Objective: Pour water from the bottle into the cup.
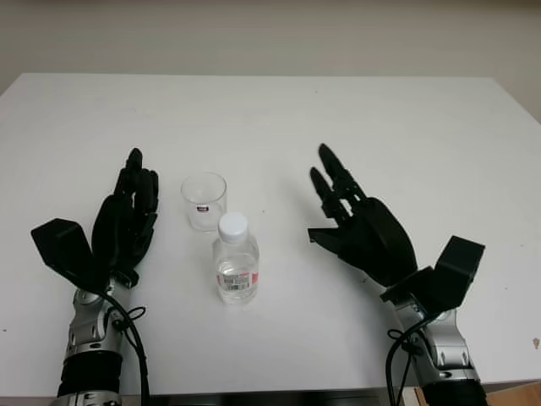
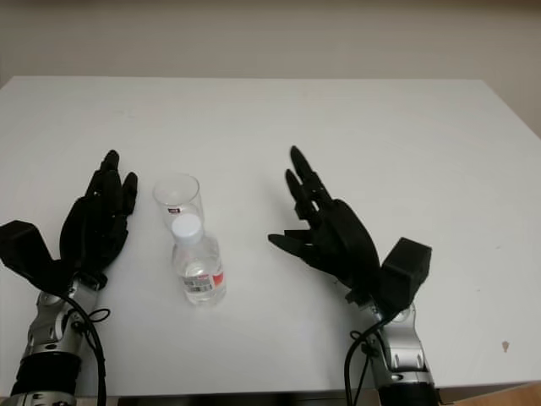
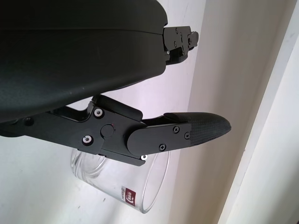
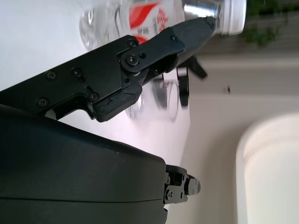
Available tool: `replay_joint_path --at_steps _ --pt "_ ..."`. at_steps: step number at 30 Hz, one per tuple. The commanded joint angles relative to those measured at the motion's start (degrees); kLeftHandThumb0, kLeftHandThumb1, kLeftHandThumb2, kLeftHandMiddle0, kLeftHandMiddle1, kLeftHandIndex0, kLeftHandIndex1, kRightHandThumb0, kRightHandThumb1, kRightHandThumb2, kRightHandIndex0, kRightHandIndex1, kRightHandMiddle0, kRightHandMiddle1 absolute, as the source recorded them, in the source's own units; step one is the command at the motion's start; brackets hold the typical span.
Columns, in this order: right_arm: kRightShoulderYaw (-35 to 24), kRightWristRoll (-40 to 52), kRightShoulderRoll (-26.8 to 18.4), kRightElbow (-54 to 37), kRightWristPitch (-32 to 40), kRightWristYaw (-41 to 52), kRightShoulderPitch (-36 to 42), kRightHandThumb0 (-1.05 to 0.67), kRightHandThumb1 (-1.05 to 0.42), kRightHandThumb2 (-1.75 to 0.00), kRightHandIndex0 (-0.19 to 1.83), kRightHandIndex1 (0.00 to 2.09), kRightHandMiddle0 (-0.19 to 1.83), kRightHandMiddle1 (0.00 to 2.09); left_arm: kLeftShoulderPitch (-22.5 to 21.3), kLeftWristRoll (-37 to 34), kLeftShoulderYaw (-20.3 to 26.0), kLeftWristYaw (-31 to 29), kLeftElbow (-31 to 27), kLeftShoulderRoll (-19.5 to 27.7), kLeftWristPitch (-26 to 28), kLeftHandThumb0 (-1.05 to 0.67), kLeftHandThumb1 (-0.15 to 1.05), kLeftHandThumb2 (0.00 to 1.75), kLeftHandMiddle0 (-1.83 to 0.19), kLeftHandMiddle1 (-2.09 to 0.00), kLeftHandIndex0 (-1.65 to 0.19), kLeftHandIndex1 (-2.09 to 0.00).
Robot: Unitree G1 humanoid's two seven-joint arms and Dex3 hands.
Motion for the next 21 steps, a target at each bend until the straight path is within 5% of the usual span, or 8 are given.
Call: replay_joint_path --at_steps 1,21 --pt "0.4 0.44 -1.22 1.99 0.43 2.48 -2.28 -0.84 -0.81 -0.04 0.16 0.18 0.09 0.15 -0.77 -0.14 0.1 -0.08 0.57 0.2 -0.3 -0.75 1.05 0.49 0.09 -0.05 0.09 -0.06" --pt "4.12 -1.51 -1.86 20.36 3.27 19.3 -17.62 -0.79 -0.76 -0.05 0.23 0.25 0.16 0.25 -2.88 0.21 0.07 0.37 2.48 0.58 -1.06 -0.75 1.05 0.5 0.09 -0.05 0.09 -0.05"
